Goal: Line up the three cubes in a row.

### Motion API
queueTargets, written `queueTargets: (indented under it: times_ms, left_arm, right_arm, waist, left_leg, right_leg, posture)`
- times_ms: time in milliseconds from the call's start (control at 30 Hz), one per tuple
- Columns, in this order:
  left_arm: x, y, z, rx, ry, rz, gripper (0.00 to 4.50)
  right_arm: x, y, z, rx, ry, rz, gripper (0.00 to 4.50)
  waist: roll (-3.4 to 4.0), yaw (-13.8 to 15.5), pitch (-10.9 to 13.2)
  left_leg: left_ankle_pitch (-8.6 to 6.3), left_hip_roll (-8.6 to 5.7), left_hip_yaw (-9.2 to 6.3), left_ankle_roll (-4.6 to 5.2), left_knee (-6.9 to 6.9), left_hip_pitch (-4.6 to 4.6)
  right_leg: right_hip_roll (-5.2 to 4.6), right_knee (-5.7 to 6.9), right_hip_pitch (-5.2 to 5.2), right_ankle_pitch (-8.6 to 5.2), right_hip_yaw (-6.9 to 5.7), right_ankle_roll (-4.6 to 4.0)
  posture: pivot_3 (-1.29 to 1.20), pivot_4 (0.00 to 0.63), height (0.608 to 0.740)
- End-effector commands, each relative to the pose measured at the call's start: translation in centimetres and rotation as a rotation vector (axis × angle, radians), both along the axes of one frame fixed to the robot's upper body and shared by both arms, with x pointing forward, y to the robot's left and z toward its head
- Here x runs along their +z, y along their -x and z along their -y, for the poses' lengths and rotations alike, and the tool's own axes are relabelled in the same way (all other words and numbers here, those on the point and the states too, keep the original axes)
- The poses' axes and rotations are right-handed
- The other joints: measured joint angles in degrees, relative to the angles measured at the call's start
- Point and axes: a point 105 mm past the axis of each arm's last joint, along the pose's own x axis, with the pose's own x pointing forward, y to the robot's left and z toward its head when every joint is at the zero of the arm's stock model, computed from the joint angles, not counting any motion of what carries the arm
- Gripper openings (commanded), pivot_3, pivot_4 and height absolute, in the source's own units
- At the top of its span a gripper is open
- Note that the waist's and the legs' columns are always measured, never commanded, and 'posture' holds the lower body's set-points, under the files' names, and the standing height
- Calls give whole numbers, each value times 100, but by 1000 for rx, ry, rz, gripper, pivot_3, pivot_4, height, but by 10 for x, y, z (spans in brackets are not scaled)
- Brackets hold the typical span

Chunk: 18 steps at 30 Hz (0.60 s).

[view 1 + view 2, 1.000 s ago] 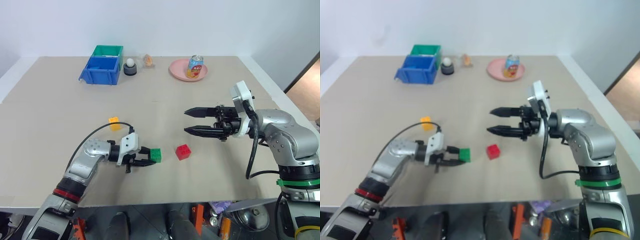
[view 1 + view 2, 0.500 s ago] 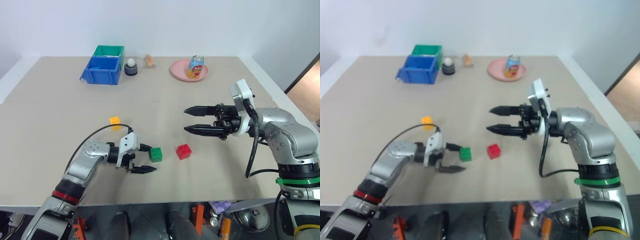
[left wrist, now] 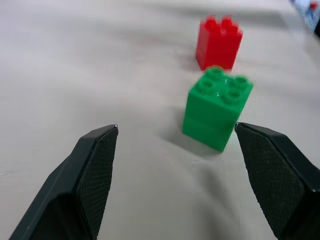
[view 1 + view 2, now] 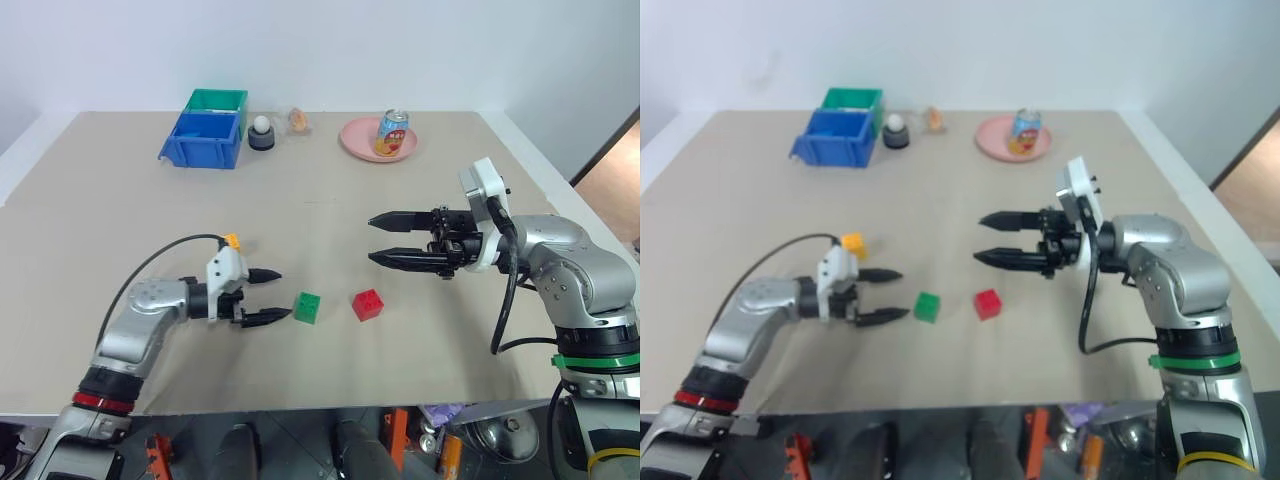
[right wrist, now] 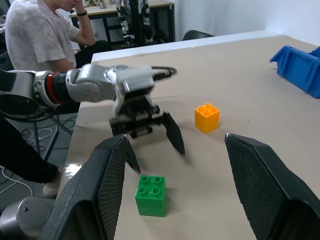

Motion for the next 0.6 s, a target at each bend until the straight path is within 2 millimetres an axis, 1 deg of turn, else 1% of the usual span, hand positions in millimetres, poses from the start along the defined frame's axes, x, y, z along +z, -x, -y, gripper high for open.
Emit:
queueTargets:
  times_ms: [33,100,200,300,367,433,500,600]
  left_arm:
    - [21,4,-16,46,50,18,3865]
    - [28,2,-25,93,86,-1,3865]
    - [35,-7,-41,209,126,-6,3865]
    - [34,-19,-60,352,135,-4,3865]
    - [29,-26,-71,445,128,-8,3865]
    - [20,-28,-76,506,100,-26,3865]
    - [10,-26,-74,533,77,-52,3865]
    - [4,-22,-69,562,95,-97,3865]
  right_arm:
    - [13,0,1,7,-17,50,3189]
    - [13,0,0,7,-22,53,3189]
    - [14,-2,-1,3,-27,62,3189]
    - [15,-7,-5,-25,-35,93,3189]
    - [15,-11,-7,-51,-36,115,3189]
    - [14,-17,-9,-92,-30,141,3189]
    - [13,-24,-12,-146,-34,157,3189]
    - [11,-19,-17,-125,-34,166,3189]
  waist:
    - [1,1,0]
    - [1,2,0]
    - [0,2,0]
    - [1,3,0]
    - [0,1,0]
    - [0,4,0]
    - [0,-3,0]
    - [1,2,1]
  left_leg:
    - [0,0,1,0,0,0]
    - [0,0,-1,0,0,1]
    - [0,0,0,0,1,0]
    - [0,0,0,0,1,0]
    - [0,0,-1,0,0,1]
    - [0,0,0,0,0,0]
    - [-1,0,2,-1,0,1]
    - [-1,0,2,-2,-1,-1]
  right_leg:
    - [0,0,0,0,0,0]
    - [0,0,0,0,-2,-1]
    - [-1,0,0,1,-1,-1]
    - [0,0,0,1,-1,-1]
    - [0,0,-1,1,-3,-1]
    - [1,0,-2,1,-3,-1]
    - [0,0,-1,0,-1,0]
    - [0,0,-3,0,0,-1]
  posture:
    - [0,150,740]
    - [0,150,740]
    - [0,150,740]
    - [0,150,740]
    - [0,150,740]
    - [0,150,740]
    - [0,150,740]
    - [0,150,740]
